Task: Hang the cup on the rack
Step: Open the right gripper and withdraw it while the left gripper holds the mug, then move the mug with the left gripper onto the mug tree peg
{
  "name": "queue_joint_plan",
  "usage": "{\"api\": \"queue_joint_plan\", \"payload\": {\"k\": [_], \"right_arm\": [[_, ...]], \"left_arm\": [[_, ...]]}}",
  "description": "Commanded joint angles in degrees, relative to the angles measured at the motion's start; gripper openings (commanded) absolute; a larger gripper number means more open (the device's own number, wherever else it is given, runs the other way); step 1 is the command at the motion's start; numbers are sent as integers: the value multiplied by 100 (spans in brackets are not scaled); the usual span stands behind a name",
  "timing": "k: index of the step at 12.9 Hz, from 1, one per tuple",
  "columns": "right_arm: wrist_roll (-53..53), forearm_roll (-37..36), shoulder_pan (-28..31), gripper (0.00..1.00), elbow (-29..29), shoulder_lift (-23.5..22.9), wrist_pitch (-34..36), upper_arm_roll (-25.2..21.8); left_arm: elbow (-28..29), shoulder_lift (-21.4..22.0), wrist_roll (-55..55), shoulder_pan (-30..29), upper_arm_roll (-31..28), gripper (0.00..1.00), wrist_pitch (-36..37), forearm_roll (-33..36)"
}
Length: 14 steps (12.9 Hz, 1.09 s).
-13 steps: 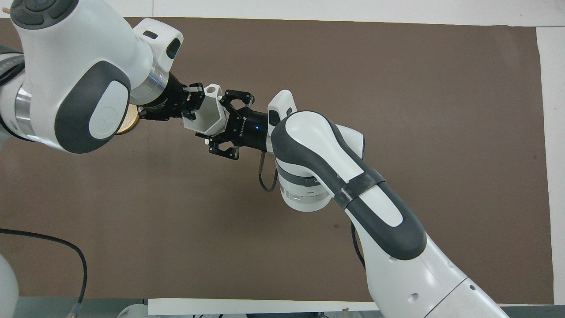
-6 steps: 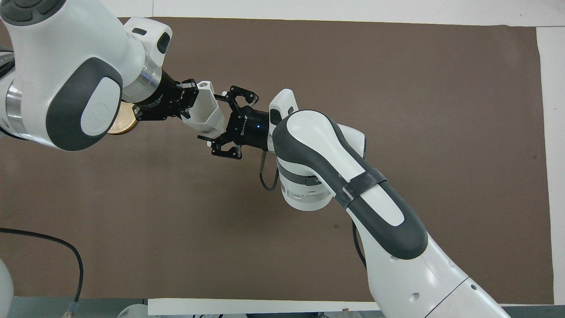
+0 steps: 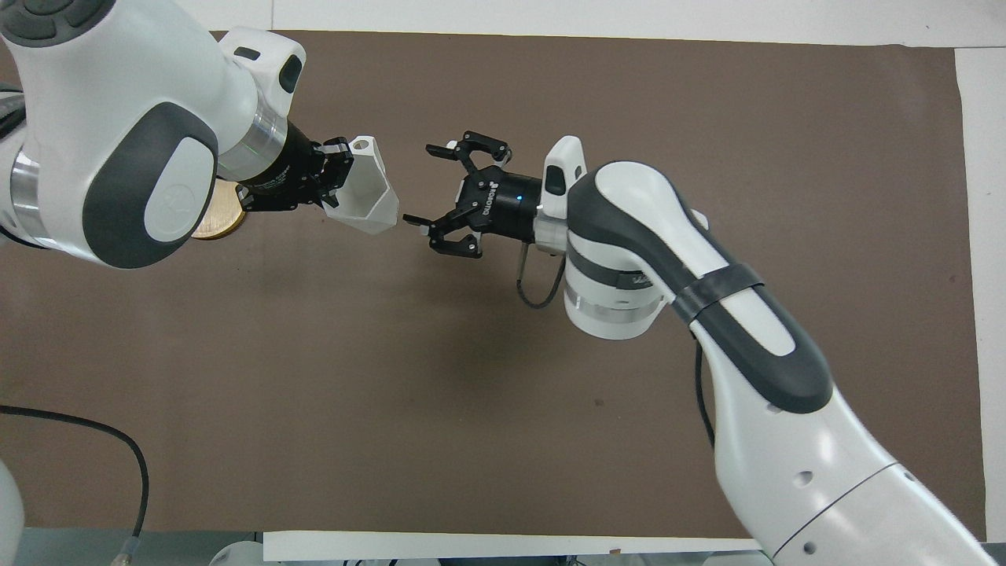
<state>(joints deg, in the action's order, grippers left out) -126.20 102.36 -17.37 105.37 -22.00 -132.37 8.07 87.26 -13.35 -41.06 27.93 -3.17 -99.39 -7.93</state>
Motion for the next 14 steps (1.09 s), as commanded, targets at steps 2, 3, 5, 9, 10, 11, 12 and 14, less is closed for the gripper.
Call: {"api": "queue_joint_plan", "payload": {"k": [2, 3, 5, 9, 10, 11, 12, 14], "right_arm": [[252, -1906, 1758, 100, 494, 398, 1631, 54], [619, -2626, 2303, 100, 424, 390, 2175, 45], [1453, -4103, 3218, 100, 39, 337, 3265, 45], [2747, -5645, 4127, 100, -305, 363, 4411, 36], [2993, -6101, 4171, 100, -576, 433, 4526, 28], [3483, -6558, 4180, 100, -770, 660, 4588, 28], [4149, -6902, 4163, 100, -841, 906, 4589, 36], [5206, -7002, 4119, 100, -825, 1214, 4658, 54]], "left_arm": [[-157, 17, 116, -16, -8, 0, 25, 528], [-166, 17, 116, -25, -8, 0, -1, 590], [-157, -1, 116, -95, -17, 0, -124, 757], [-26, -88, 108, -550, -8, 0, -1071, 811], [62, -80, 98, -648, -8, 0, -1247, 628], [219, -62, 107, -814, -17, 0, -1554, 391], [543, 16, 107, -903, -17, 0, -1992, 302], [1438, 305, 107, -1104, -8, 0, -3080, 283]]}}
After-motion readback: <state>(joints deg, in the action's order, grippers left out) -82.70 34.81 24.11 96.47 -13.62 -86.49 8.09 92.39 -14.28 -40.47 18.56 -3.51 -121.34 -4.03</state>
